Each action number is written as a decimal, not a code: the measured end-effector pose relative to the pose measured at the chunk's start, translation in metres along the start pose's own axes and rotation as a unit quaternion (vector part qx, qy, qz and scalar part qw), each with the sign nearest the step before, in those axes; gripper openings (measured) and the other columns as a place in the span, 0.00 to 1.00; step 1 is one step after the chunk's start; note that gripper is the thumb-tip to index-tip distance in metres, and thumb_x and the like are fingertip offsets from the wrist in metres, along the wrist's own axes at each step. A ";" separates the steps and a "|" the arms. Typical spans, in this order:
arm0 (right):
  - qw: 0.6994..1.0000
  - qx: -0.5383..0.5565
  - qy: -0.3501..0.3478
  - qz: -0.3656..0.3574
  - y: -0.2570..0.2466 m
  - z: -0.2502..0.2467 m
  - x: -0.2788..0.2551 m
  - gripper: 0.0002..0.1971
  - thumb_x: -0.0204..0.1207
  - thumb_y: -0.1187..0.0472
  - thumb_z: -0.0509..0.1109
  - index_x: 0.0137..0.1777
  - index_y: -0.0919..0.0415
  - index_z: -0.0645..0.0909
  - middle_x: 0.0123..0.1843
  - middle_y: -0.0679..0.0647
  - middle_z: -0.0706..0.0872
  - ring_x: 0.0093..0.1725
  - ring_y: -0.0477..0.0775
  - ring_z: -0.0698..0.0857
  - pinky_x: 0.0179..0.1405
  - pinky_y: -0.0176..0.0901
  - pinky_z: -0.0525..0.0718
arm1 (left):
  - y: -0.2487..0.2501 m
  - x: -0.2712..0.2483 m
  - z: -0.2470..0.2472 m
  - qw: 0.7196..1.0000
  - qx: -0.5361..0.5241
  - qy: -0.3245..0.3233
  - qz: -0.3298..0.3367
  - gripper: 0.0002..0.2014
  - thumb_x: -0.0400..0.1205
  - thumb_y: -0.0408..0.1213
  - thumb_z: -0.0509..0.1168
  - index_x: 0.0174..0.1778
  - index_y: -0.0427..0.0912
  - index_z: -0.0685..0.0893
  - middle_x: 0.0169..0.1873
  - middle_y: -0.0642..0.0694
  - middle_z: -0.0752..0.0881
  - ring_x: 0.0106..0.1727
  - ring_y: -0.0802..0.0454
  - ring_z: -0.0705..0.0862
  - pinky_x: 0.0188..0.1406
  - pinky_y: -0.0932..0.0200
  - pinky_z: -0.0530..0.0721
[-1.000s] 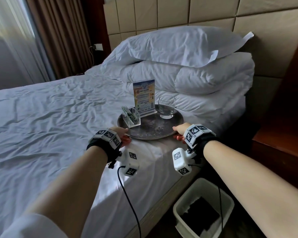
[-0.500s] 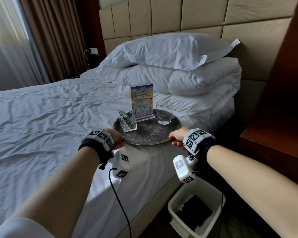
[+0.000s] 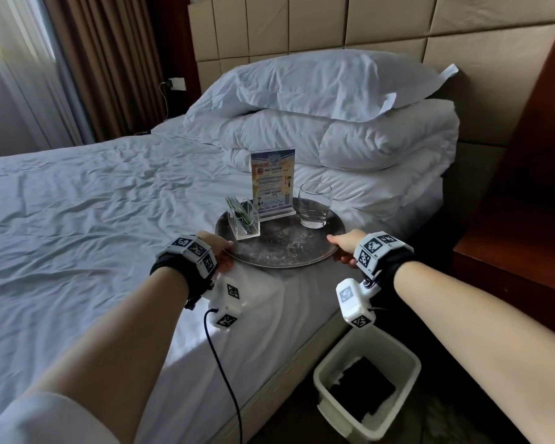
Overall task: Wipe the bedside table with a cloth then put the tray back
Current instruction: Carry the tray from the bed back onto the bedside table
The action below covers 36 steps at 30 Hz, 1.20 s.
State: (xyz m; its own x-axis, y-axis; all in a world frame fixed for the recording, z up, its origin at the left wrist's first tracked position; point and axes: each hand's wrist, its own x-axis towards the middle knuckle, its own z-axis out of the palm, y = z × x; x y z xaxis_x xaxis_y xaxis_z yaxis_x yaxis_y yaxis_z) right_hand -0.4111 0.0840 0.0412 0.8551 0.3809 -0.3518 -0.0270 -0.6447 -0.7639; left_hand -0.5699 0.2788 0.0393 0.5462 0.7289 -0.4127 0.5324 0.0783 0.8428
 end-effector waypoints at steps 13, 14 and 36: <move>0.994 0.011 0.098 -0.054 0.008 -0.038 -0.013 0.18 0.76 0.61 0.68 0.23 0.63 0.74 0.11 0.48 0.76 0.13 0.46 0.71 0.15 0.36 0.66 | 0.019 -0.032 0.012 0.994 -0.086 -0.046 0.048 0.19 0.87 0.24 0.53 0.28 0.35 0.66 0.24 0.42 0.68 0.01 0.58 0.67 0.02 0.73 0.66; 0.992 0.014 0.112 -0.058 0.012 -0.043 -0.017 0.18 0.75 0.61 0.68 0.24 0.63 0.75 0.07 0.48 0.74 0.12 0.46 0.72 0.18 0.38 0.66 | 0.020 -0.035 0.017 0.993 -0.093 -0.049 0.053 0.19 0.87 0.23 0.53 0.28 0.35 0.66 0.25 0.42 0.67 0.01 0.58 0.67 0.03 0.74 0.65; 0.947 0.068 0.312 0.026 0.165 -0.224 -0.106 0.14 0.72 0.55 0.71 0.33 0.67 0.81 0.28 0.55 0.86 0.40 0.60 0.85 0.54 0.53 0.83 | 0.070 -0.126 0.214 0.967 0.013 -0.184 0.175 0.17 0.83 0.23 0.61 0.26 0.35 0.72 0.12 0.41 0.77 0.08 0.56 0.77 0.09 0.68 0.77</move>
State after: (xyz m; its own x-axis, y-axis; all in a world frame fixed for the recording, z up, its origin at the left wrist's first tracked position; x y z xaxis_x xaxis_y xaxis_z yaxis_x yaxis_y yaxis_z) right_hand -0.3903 -0.2111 0.0736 0.9892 -0.1427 -0.0346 -0.1076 -0.5443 -0.8320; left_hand -0.4636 0.0469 0.0767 0.8867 0.4161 -0.2017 0.2859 -0.1505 0.9464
